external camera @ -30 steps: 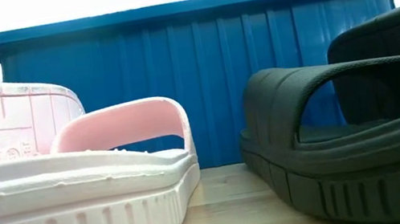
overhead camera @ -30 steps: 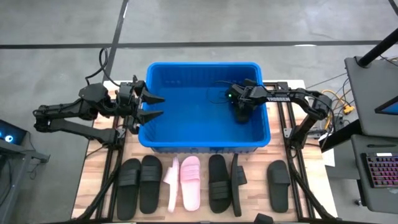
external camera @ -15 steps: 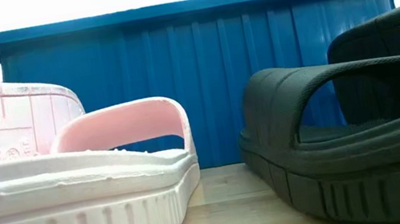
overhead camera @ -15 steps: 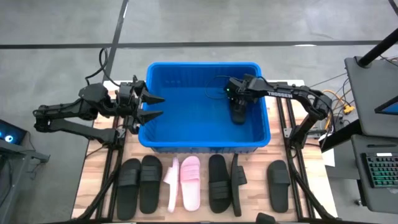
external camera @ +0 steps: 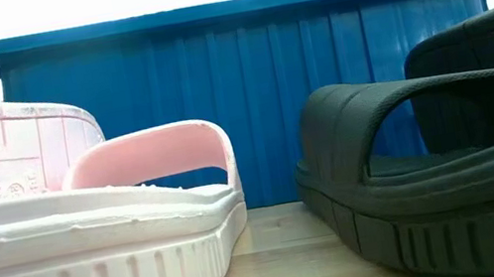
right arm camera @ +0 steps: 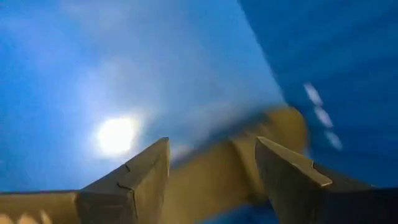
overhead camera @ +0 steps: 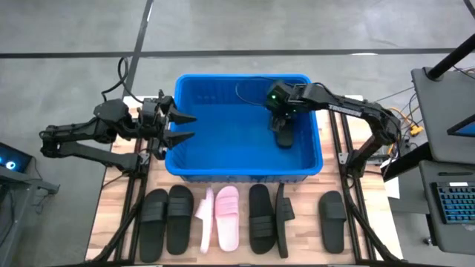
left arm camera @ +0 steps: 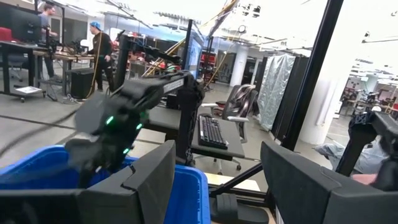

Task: Pick and place slides into bin
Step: Put the black slide into the bin

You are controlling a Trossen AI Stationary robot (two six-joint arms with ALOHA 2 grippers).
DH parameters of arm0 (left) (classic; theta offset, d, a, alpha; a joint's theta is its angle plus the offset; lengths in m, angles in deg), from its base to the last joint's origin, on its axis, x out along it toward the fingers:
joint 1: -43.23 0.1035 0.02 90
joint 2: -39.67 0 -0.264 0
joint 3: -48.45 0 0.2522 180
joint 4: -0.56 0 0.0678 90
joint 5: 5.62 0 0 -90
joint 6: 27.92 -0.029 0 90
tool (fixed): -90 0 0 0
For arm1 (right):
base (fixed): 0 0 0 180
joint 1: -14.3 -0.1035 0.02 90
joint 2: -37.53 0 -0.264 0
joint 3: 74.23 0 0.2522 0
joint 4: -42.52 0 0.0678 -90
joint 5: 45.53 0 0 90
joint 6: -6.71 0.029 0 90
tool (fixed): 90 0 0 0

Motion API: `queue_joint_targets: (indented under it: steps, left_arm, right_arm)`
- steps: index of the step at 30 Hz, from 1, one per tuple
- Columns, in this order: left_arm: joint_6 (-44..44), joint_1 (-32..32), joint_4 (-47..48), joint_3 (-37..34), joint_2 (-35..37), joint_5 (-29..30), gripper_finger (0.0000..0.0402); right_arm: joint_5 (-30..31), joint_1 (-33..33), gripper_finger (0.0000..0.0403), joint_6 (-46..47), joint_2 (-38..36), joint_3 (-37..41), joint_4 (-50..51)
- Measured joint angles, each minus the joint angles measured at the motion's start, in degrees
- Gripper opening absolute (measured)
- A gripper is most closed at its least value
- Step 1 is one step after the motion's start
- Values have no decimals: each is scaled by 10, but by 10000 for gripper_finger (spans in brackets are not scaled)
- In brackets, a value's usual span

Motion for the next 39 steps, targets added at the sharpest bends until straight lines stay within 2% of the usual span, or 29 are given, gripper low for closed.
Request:
queue_joint_targets:
  steps: [4,8,15,19,24,31,35,39]
  left_arm:
    - [0,0,0,0,-1,0,222]
    - [0,0,0,0,-2,0,222]
    - [0,0,0,0,-8,0,222]
    - [-2,0,5,0,-8,0,222]
    - [-2,0,5,0,-8,0,222]
    - [-3,0,6,0,-11,0,222]
    - [-3,0,5,0,-12,0,222]
    - [-3,0,5,0,-11,0,222]
  right_arm:
    - [-47,-43,224,17,-33,-35,1]
    - [-51,-107,223,44,-76,-62,2]
    - [84,-248,223,126,-146,-68,97]
    - [107,-329,223,237,-164,-68,161]
    - [106,-427,224,346,-159,-68,210]
    - [25,-536,224,368,-114,-68,266]
    - [18,-582,224,397,-82,-68,296]
    - [17,-618,224,465,-52,-68,323]
